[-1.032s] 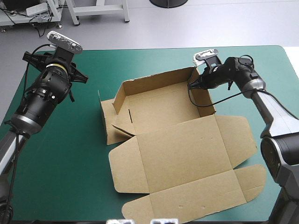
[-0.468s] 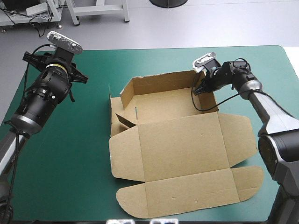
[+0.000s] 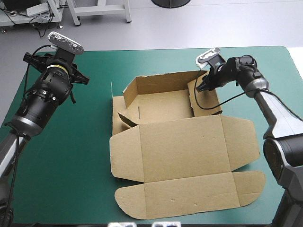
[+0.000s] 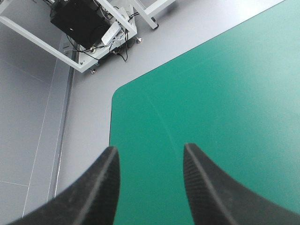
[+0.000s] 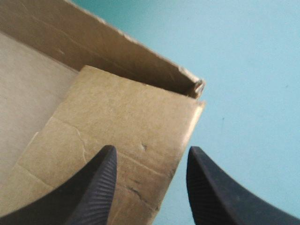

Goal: Fold the box

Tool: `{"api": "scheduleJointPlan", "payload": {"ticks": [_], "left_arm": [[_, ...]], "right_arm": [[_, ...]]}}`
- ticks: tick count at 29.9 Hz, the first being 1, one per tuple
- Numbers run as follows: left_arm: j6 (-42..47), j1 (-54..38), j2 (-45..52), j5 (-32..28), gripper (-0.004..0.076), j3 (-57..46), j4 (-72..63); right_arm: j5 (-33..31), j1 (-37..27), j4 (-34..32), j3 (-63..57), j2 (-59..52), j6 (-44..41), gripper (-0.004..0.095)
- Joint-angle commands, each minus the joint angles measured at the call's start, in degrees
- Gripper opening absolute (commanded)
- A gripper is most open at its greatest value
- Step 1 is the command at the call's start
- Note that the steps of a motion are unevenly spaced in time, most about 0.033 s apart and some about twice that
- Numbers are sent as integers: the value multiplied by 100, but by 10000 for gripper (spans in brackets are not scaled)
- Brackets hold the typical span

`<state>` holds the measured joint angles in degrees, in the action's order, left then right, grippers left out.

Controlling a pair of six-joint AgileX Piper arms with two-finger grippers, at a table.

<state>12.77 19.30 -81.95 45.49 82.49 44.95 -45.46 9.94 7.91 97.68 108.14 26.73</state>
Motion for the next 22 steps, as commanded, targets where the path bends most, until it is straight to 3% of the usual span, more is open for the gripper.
{"api": "scheduleJointPlan", "payload": {"ticks": [1, 9, 22], "left_arm": [[47, -1, 192, -208, 311, 167, 186], [47, -1, 192, -208, 311, 167, 197], [-107, -1, 241, 847, 311, 167, -1422]], "right_arm": [[-298, -32, 195, 673, -595, -171, 448], [-2673, -32, 226, 1976, -908, -950, 447], [-2645, -32, 164, 1791, -1123, -1449, 448]]}}
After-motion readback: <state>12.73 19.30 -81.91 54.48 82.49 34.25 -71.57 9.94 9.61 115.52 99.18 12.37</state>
